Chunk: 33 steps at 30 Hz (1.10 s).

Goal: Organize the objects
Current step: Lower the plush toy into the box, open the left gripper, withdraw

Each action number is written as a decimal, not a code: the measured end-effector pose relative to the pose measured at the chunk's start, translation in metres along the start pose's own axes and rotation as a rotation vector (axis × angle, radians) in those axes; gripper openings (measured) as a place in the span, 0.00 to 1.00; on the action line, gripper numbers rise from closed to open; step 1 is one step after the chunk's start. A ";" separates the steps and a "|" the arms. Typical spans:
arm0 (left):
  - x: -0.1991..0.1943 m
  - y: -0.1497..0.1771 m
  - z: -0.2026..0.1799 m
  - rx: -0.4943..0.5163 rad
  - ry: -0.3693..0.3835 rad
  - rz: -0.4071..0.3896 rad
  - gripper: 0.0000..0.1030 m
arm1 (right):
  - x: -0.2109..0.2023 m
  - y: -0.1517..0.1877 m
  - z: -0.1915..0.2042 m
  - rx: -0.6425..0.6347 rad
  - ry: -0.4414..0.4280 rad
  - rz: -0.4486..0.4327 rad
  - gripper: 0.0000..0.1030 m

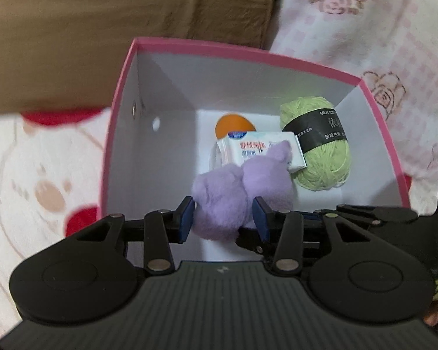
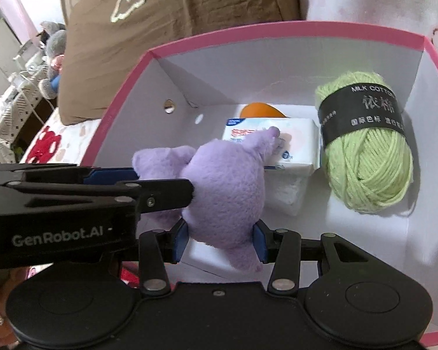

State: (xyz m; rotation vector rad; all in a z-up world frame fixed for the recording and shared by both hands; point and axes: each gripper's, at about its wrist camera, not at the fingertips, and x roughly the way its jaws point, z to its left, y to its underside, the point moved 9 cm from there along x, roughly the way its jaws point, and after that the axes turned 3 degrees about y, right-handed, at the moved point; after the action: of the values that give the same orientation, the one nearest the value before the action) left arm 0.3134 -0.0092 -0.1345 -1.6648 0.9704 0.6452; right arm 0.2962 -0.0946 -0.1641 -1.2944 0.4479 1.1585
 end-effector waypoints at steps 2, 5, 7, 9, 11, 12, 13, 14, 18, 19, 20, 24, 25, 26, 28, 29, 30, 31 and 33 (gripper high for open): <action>0.002 0.001 0.000 -0.008 -0.009 -0.007 0.42 | 0.003 0.000 -0.004 0.015 0.020 0.007 0.49; 0.000 0.000 0.000 -0.003 -0.019 -0.013 0.42 | 0.006 0.002 -0.007 0.030 0.018 0.014 0.49; -0.004 -0.002 0.000 0.006 -0.031 -0.021 0.42 | 0.005 0.001 -0.006 0.025 0.023 0.018 0.49; -0.008 -0.004 0.001 0.026 -0.049 -0.031 0.41 | 0.005 0.001 -0.004 0.024 0.025 0.023 0.49; -0.011 -0.006 0.003 0.020 -0.053 -0.031 0.41 | 0.007 0.001 -0.002 0.024 0.045 0.045 0.49; -0.012 -0.007 0.004 0.002 -0.044 -0.023 0.41 | 0.010 0.002 -0.003 0.028 0.070 0.063 0.49; -0.012 -0.007 0.005 -0.015 -0.033 -0.016 0.41 | 0.012 0.002 -0.004 0.035 0.090 0.078 0.49; -0.013 -0.007 0.006 -0.026 -0.020 -0.016 0.41 | 0.015 0.001 -0.004 0.037 0.090 0.082 0.49; -0.018 -0.007 0.009 -0.037 -0.029 -0.026 0.41 | 0.017 0.001 0.001 0.018 0.073 0.086 0.49; -0.020 -0.009 0.010 -0.037 -0.031 -0.032 0.41 | 0.016 0.001 0.004 0.010 0.064 0.084 0.49; -0.023 -0.010 0.011 -0.038 -0.031 -0.037 0.41 | 0.015 0.000 0.005 0.009 0.054 0.082 0.49; -0.029 -0.011 0.014 -0.045 -0.018 -0.040 0.42 | 0.009 -0.004 0.015 -0.001 -0.006 0.062 0.50; -0.031 -0.011 0.015 -0.050 -0.012 -0.038 0.42 | 0.008 -0.004 0.018 -0.013 -0.013 0.055 0.50; -0.032 -0.011 0.015 -0.055 -0.009 -0.038 0.42 | 0.006 -0.004 0.020 -0.028 -0.018 0.048 0.51; -0.035 -0.012 0.015 -0.056 -0.011 -0.040 0.42 | -0.001 -0.005 0.023 -0.054 -0.019 0.025 0.56; -0.037 -0.012 0.015 -0.053 -0.015 -0.042 0.42 | -0.006 -0.006 0.023 -0.059 -0.019 0.015 0.57; -0.039 -0.012 0.014 -0.050 -0.018 -0.042 0.43 | -0.010 -0.006 0.023 -0.062 -0.014 0.006 0.57; -0.041 -0.012 0.014 -0.048 -0.020 -0.042 0.43 | -0.014 -0.007 0.022 -0.065 -0.007 -0.005 0.57; -0.044 -0.012 0.012 -0.044 -0.020 -0.037 0.43 | -0.024 -0.008 0.018 -0.071 0.006 -0.024 0.57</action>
State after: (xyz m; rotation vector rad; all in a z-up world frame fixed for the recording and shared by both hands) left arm 0.3006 0.0158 -0.0963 -1.7081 0.9142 0.6617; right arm 0.2872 -0.0871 -0.1359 -1.3615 0.3979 1.1592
